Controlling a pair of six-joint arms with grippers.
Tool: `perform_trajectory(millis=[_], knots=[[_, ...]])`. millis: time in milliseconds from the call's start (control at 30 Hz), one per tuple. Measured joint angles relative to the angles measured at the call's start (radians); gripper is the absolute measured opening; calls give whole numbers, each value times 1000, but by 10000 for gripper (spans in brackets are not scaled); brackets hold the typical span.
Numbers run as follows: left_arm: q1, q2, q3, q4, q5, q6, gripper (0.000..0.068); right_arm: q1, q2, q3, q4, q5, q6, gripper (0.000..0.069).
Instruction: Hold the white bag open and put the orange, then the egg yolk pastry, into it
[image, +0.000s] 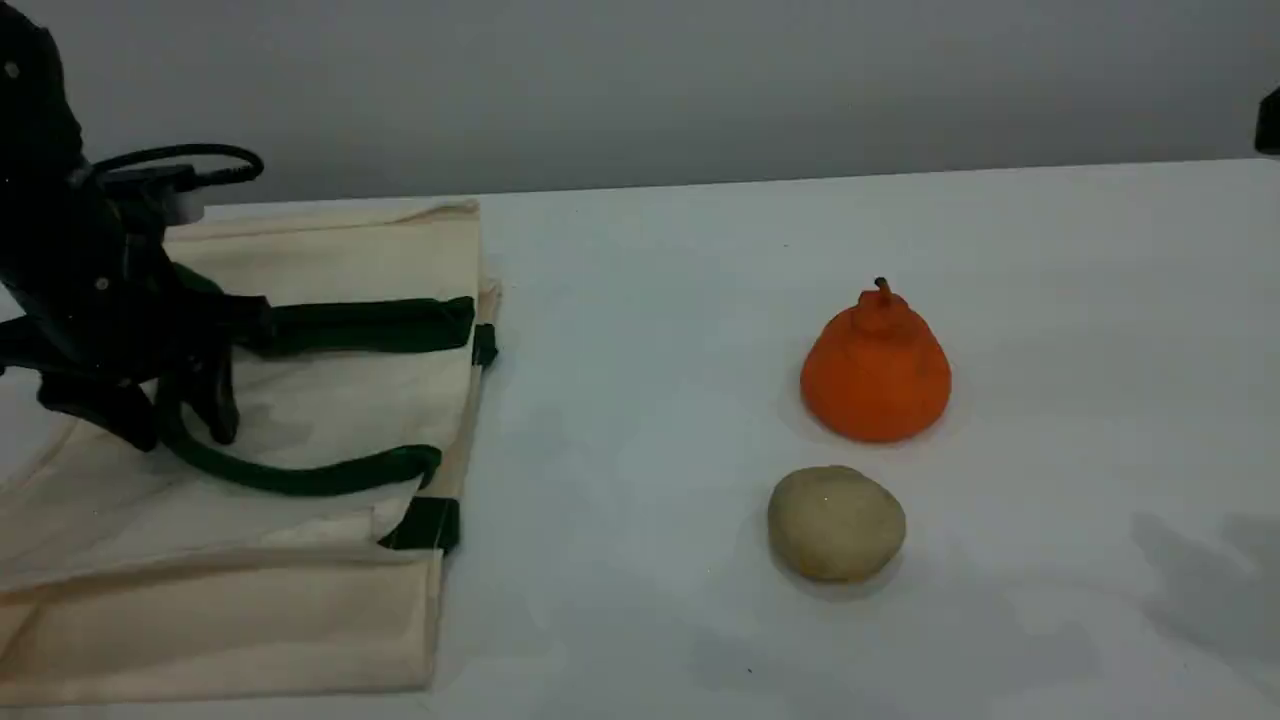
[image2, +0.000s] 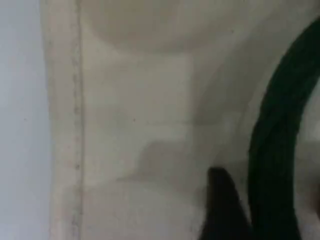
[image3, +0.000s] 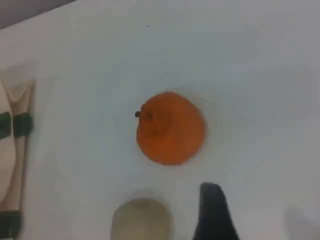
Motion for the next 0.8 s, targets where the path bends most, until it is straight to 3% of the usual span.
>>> perform_trajectory(millis=[133,167,300,400,667,800], knots=[[0,0,0,1,2,2,107,0,0,0,0,2,0,421],[0,0,0,0,2,5,80,0,0,0,0,6,0,421],[0,-29,-34,-21,59,45,80,0,0,0,0,30,-18,419],[0,-86,-87,-88,135,125,80,0,0,0,24,43,-23,420],[-1,-309,-248,-397,341,418,80,0,0,0,161,107,-155,420],[-6,-412,-290,-512,420,501,80,0,0,0,287,170,-274,420]])
